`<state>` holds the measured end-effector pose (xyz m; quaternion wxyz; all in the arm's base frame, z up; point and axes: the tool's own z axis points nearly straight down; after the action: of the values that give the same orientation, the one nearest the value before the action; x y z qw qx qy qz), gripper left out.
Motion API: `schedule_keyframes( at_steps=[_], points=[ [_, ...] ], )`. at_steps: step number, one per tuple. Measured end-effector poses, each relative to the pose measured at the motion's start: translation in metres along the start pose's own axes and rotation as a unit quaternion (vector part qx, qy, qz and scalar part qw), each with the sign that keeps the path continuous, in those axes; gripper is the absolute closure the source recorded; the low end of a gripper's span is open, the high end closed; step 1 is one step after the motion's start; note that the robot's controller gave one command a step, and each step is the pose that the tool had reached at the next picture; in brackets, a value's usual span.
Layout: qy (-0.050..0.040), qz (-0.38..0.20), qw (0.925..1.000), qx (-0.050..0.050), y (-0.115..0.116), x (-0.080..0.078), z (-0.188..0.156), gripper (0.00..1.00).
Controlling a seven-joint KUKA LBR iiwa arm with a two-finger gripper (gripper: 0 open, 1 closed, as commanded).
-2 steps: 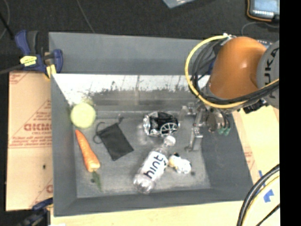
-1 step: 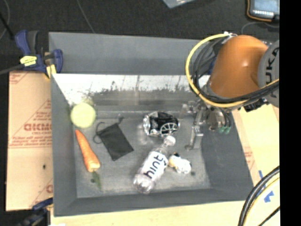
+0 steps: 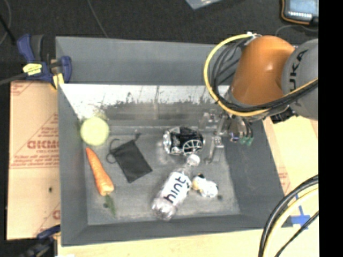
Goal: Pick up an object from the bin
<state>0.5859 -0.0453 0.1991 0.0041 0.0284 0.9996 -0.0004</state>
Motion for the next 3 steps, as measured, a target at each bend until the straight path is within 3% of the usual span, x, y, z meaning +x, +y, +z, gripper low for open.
schedule_keyframes(
  at_steps=[1,2,3],
  points=[
    [-0.0021,-0.008,1.0000,0.000,-0.001,-0.026,0.036,0.00],
    [-0.0018,-0.021,0.9998,0.000,0.015,-0.036,0.085,0.00],
    [-0.0110,0.032,0.9994,0.000,0.002,-0.054,0.123,1.00]
  ],
)
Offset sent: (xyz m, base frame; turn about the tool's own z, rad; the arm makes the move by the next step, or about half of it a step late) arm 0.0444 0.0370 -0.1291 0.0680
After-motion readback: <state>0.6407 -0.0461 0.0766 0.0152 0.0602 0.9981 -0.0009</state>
